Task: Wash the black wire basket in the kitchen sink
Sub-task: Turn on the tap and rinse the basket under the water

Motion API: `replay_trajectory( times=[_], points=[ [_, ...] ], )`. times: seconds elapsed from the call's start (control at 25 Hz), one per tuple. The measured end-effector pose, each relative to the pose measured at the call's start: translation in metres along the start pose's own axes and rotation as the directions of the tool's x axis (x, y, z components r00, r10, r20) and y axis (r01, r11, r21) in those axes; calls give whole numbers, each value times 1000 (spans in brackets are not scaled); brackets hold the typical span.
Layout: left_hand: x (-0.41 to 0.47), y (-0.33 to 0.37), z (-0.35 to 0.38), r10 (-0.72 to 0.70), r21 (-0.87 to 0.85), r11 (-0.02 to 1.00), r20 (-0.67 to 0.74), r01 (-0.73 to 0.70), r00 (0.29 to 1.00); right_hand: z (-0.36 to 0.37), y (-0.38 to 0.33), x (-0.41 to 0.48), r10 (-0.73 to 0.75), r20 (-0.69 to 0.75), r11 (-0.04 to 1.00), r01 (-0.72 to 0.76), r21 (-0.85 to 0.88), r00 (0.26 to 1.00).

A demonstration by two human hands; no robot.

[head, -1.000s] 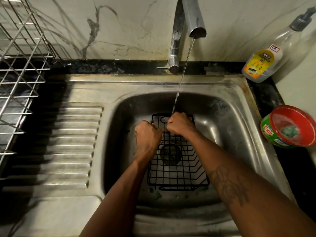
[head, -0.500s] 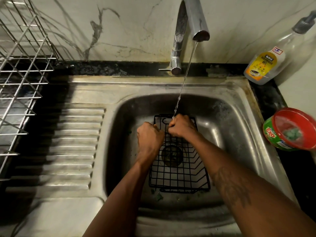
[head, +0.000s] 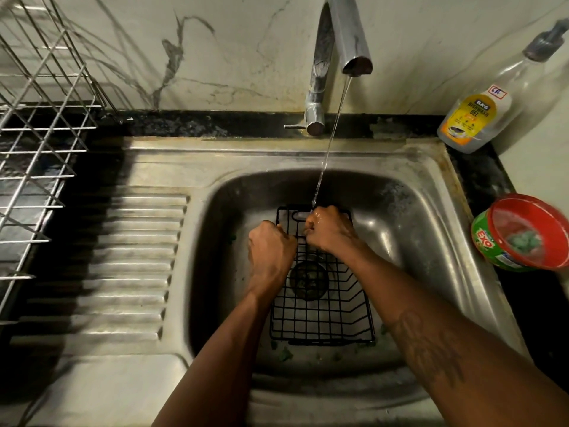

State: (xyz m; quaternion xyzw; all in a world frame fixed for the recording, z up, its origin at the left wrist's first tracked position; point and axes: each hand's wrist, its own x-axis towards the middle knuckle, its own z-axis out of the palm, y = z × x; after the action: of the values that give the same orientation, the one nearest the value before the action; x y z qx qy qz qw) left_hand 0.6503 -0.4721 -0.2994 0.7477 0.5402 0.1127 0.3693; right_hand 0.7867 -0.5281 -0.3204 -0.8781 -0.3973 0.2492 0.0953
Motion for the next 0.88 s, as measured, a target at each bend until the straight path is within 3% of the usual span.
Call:
replay_trajectory(
  times=[0.12, 0.2, 0.28, 0.36, 0.44, 0.56, 0.68, 0.76, 0.88],
  points=[
    [1, -7, -1, 30, 15, 999, 8, -30, 1000, -1, -10, -7, -157, -212, 984, 136, -112, 965],
    [1, -11, -3, 6, -5, 1000, 8, -6, 1000, 3, -6, -14, -273, -403, 959, 212, -189, 873],
    [1, -15, -3, -35, -53, 998, 42, 38, 998, 7, 4, -21, -263, -536, 961, 166, -223, 802],
    [-3, -16, -7, -59, -110, 992, 82, 68, 995, 6, 12, -29, -150, -580, 980, 41, -197, 801],
    [-5, -18, -16, -38, -54, 998, 68, 42, 997, 7, 12, -34, -7, -538, 985, -87, -150, 843],
    [-9, -16, -34, 4, 243, 970, -35, 5, 999, 14, 7, -36, 130, -351, 989, -146, -20, 927],
    [-4, -7, -45, 272, 348, 913, -129, -213, 954, 16, 5, -36, 37, -243, 999, -43, -20, 969],
    [7, -1, -44, 416, 400, 843, -61, -360, 907, 12, 4, -33, -56, -213, 998, 46, -53, 975],
    [24, 5, -39, 381, 298, 868, 110, -396, 918, 4, 2, -28, -222, -157, 974, 211, -84, 962]
  ],
)
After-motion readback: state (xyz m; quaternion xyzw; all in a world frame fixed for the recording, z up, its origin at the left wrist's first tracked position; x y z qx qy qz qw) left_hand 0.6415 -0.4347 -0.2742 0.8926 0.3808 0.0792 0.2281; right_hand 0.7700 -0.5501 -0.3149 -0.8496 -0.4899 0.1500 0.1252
